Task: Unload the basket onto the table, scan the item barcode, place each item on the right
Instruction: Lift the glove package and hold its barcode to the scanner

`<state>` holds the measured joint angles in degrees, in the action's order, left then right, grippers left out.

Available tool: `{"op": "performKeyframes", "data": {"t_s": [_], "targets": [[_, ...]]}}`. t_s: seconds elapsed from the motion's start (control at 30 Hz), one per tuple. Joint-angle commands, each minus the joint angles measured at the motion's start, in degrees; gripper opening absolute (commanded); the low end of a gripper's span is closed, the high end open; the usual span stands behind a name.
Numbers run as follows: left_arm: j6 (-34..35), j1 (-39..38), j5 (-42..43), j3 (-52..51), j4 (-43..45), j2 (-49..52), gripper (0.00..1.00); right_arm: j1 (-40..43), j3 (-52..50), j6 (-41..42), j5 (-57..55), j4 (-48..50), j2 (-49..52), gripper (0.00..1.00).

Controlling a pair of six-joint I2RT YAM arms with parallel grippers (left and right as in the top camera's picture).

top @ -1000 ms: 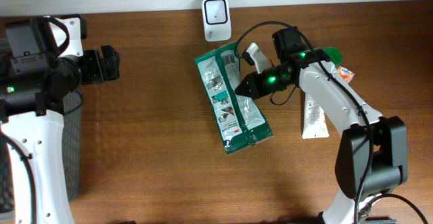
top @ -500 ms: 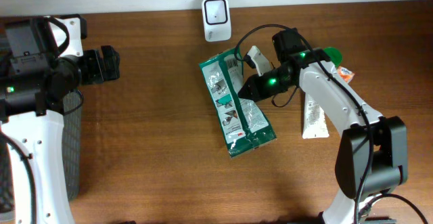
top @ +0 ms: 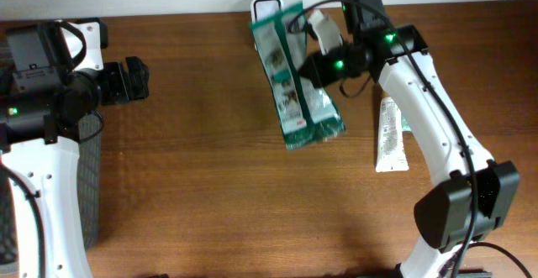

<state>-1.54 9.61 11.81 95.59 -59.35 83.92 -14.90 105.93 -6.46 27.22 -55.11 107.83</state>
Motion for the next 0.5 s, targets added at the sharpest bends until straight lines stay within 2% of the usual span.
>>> {"op": "performKeyframes", "data": {"t_s": [0.0, 0.2, 0.47], "targets": [[-0.7, -0.1, 0.9, 0.7, 0.1, -0.5, 0.99, -2.9, 3.1, -1.2, -3.5, 1.8, -1.4, 0.04], [-0.7, -0.1, 0.9, 0.7, 0.1, -0.5, 0.99, -3.5, 3.4, -2.3, 14.1, 5.8, -1.5, 0.04], [-0.7, -0.1, 0.9, 0.7, 0.1, -0.5, 0.99, -3.4, 4.0, -2.8, 11.1, 3.0, -2.0, 0.04]]}}
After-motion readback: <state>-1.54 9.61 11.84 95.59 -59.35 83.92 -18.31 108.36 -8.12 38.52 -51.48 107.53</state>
